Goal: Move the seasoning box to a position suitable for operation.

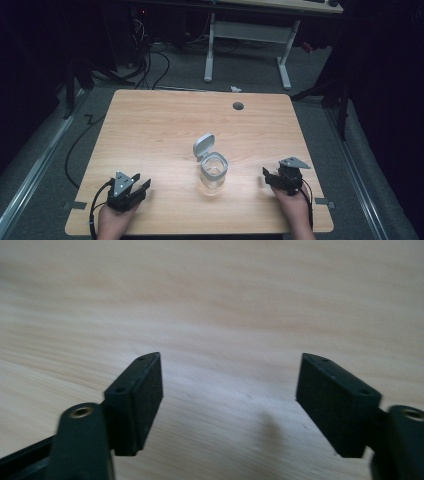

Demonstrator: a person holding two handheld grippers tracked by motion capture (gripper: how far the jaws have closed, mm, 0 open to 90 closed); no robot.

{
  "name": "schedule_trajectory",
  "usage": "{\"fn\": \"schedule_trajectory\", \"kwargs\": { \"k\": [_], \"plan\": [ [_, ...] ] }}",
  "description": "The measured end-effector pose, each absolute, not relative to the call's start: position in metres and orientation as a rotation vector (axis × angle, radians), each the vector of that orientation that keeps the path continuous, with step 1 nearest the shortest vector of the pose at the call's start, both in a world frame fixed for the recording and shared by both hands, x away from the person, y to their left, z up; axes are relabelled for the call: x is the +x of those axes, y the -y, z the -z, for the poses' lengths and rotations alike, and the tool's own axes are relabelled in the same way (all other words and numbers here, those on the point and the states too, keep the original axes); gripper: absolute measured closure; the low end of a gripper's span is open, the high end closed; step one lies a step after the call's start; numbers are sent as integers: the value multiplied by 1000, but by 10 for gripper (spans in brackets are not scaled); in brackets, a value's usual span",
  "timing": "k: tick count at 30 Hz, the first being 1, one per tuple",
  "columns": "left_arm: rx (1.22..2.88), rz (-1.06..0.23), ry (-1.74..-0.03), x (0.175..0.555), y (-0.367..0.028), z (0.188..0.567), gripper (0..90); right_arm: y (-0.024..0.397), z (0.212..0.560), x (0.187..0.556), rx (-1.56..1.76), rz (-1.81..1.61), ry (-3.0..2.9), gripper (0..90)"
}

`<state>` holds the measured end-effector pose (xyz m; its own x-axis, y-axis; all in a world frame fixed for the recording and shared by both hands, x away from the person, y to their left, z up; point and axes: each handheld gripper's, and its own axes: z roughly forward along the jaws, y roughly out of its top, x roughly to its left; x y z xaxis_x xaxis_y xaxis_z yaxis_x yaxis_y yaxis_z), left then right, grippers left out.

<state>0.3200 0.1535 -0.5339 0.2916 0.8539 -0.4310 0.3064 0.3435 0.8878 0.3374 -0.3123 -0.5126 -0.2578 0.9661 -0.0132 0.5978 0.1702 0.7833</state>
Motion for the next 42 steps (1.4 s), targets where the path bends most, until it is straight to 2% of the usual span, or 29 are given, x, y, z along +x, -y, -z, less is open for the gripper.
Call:
{"fn": "schedule_trajectory", "kwargs": {
  "k": [9, 10, 17, 20, 26, 39, 41, 42],
  "plan": [
    [1229, -507, -1260, 321, -149, 531, 536, 310, 504, 327, 1457, -1015, -1929, 369],
    [1239, -500, -1260, 321, -149, 532, 537, 310, 505, 326, 1468, -1026, -1939, 406],
    [1249, -472, -1255, 319, -151, 530, 522, 299, 507, 324, 1401, -1032, -1982, 414],
    [1249, -471, -1241, 318, -151, 529, 514, 284, 506, 322, 1318, -1021, -1991, 517],
    [1234, -466, -1241, 317, -153, 528, 511, 265, 505, 320, 1261, -1116, -2025, 611],
    [1228, -471, -1252, 316, -148, 528, 510, 251, 503, 317, 1212, -1233, -2009, 628],
    [1221, -469, -1257, 316, -148, 528, 509, 248, 503, 319, 1219, -1216, -2029, 661],
    [1221, -469, -1256, 316, -147, 528, 509, 244, 502, 321, 1217, -1186, -2038, 731]
  ]
}}
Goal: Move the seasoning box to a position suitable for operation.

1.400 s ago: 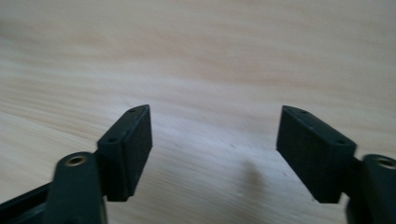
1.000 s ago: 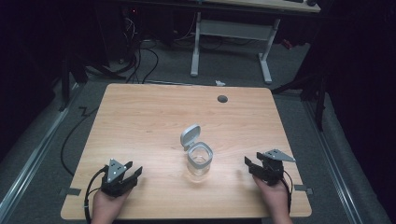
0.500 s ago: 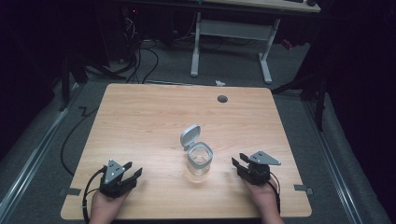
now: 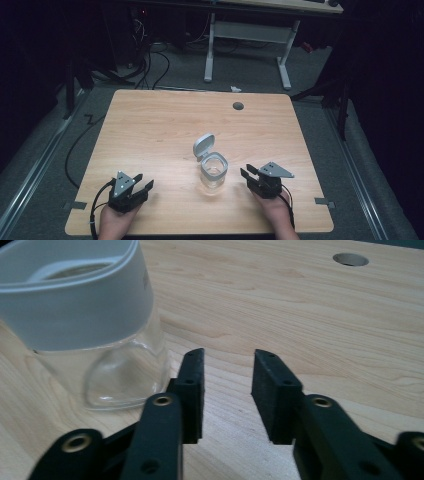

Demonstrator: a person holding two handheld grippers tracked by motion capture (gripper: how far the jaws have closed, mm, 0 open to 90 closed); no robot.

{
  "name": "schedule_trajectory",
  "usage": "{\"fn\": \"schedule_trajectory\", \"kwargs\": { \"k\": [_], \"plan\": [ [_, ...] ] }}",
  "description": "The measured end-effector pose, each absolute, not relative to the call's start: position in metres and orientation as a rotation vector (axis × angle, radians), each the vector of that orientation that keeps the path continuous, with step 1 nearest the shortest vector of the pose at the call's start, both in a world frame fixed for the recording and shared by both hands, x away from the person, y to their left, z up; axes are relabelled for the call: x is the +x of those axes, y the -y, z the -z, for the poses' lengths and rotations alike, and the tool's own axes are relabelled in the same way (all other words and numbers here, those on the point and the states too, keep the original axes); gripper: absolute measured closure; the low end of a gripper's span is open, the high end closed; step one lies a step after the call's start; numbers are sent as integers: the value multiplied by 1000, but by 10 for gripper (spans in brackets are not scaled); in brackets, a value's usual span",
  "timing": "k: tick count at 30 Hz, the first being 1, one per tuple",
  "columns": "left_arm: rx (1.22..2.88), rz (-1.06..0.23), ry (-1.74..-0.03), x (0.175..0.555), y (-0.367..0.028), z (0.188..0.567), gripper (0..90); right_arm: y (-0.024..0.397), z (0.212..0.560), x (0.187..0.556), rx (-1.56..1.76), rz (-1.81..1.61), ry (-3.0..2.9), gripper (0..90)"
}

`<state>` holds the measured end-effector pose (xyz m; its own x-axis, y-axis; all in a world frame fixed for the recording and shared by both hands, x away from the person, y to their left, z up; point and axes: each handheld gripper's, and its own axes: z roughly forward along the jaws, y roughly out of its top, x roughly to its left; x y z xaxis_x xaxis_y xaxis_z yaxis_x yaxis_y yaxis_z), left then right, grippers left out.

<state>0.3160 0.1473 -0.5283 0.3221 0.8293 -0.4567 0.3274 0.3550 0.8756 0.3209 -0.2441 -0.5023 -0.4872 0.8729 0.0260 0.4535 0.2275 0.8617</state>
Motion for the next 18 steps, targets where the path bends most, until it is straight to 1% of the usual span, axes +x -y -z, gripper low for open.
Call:
{"fn": "schedule_trajectory", "kwargs": {
  "k": [3, 6, 18],
  "plan": [
    [1230, -461, -1257, 316, -147, 529, 514, 240, 504, 326, 1214, -1183, -2066, 838],
    [1226, -459, -1262, 316, -148, 529, 521, 233, 505, 330, 1202, -1177, -2088, 896],
    [1246, -457, -1243, 314, -147, 529, 517, 210, 502, 348, 1153, -1171, -2133, 900]
  ]
}}
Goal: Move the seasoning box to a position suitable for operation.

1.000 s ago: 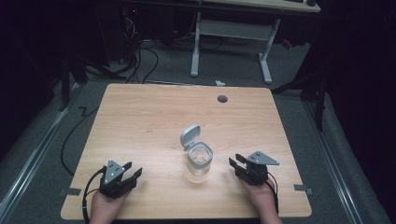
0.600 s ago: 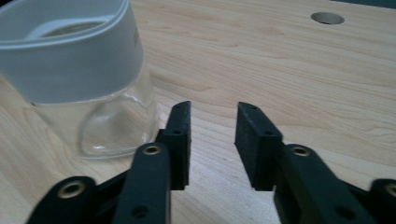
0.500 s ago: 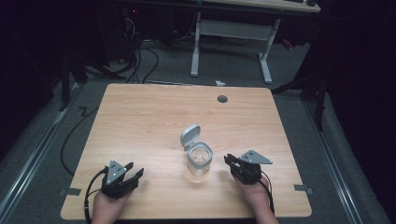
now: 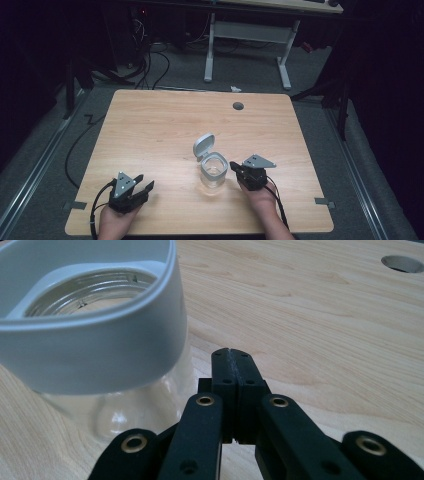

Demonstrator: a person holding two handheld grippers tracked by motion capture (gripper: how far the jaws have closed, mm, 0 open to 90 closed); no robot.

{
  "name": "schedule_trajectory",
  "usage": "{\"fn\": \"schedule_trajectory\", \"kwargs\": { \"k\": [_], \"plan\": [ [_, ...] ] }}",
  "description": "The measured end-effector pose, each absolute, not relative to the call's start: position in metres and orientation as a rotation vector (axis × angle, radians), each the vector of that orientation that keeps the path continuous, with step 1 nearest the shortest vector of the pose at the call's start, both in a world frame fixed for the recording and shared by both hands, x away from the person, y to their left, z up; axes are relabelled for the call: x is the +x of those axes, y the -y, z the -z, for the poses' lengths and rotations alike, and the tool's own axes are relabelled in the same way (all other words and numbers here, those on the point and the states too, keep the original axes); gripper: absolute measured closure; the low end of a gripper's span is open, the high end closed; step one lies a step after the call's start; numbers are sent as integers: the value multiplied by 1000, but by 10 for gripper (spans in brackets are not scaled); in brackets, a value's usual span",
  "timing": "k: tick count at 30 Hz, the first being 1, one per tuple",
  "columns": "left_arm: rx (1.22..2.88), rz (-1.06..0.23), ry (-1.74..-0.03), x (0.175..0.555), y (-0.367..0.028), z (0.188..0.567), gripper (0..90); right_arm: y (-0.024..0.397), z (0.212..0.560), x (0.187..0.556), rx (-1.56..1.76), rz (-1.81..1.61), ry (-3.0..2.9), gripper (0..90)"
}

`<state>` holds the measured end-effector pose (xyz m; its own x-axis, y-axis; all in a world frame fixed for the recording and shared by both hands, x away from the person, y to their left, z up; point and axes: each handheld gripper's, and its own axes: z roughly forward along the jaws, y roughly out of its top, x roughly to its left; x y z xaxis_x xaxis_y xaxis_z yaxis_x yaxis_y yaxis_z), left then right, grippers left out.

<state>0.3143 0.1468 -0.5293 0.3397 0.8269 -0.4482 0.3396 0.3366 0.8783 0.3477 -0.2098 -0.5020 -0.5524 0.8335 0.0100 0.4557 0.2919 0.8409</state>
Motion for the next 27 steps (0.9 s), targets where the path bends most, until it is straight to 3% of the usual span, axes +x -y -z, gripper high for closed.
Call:
{"fn": "schedule_trajectory", "kwargs": {
  "k": [27],
  "plan": [
    [1262, -441, -1229, 314, -143, 529, 517, 195, 501, 328, 1093, -1172, -2154, 900]
  ]
}}
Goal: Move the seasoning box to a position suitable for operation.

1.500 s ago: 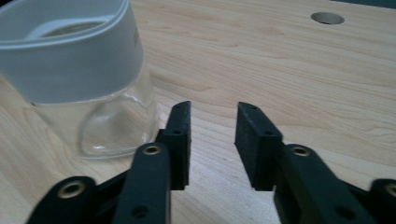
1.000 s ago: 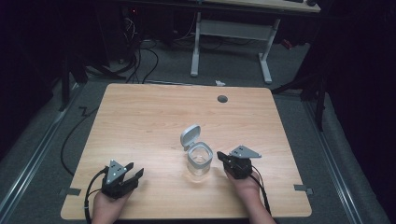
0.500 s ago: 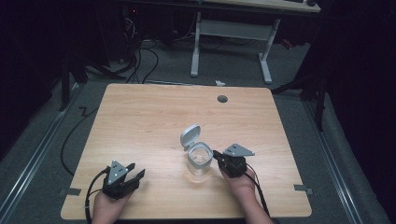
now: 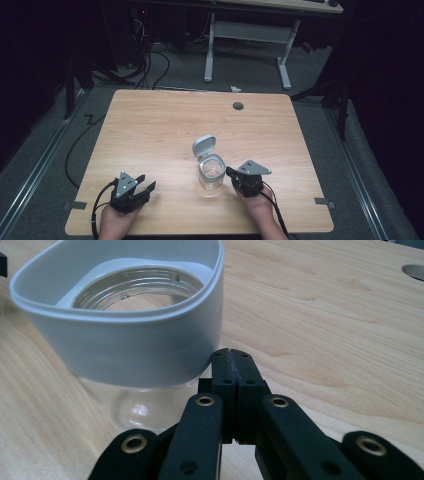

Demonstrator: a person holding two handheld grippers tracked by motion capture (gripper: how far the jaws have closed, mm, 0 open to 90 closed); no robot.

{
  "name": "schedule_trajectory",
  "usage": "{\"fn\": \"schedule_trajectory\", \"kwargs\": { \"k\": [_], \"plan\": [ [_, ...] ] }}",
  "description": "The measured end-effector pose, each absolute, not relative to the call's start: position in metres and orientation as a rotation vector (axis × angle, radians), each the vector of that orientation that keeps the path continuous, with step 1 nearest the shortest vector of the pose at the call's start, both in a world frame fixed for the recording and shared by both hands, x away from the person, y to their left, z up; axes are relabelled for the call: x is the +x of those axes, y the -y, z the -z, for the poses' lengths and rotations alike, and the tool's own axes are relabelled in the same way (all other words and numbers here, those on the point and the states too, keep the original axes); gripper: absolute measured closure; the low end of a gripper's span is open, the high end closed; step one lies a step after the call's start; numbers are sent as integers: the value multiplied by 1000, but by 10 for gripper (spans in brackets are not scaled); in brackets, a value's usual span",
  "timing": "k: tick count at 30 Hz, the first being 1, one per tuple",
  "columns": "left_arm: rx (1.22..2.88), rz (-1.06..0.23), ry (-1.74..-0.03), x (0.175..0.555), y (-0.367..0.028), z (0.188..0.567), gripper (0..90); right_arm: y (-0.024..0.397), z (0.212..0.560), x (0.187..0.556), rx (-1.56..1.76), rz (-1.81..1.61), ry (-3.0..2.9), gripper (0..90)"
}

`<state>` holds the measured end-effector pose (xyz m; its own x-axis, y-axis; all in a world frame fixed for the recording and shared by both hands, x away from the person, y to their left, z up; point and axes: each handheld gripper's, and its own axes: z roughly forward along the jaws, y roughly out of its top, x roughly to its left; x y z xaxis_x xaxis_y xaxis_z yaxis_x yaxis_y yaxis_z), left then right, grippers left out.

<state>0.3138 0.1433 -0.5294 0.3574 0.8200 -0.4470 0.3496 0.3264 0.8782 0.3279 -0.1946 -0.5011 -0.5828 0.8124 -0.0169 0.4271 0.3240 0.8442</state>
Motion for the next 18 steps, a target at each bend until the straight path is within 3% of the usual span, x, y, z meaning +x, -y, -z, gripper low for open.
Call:
{"fn": "schedule_trajectory", "kwargs": {
  "k": [18],
  "plan": [
    [1314, -375, -1168, 301, -120, 530, 520, 180, 500, 308, 1040, -1214, -2185, 900]
  ]
}}
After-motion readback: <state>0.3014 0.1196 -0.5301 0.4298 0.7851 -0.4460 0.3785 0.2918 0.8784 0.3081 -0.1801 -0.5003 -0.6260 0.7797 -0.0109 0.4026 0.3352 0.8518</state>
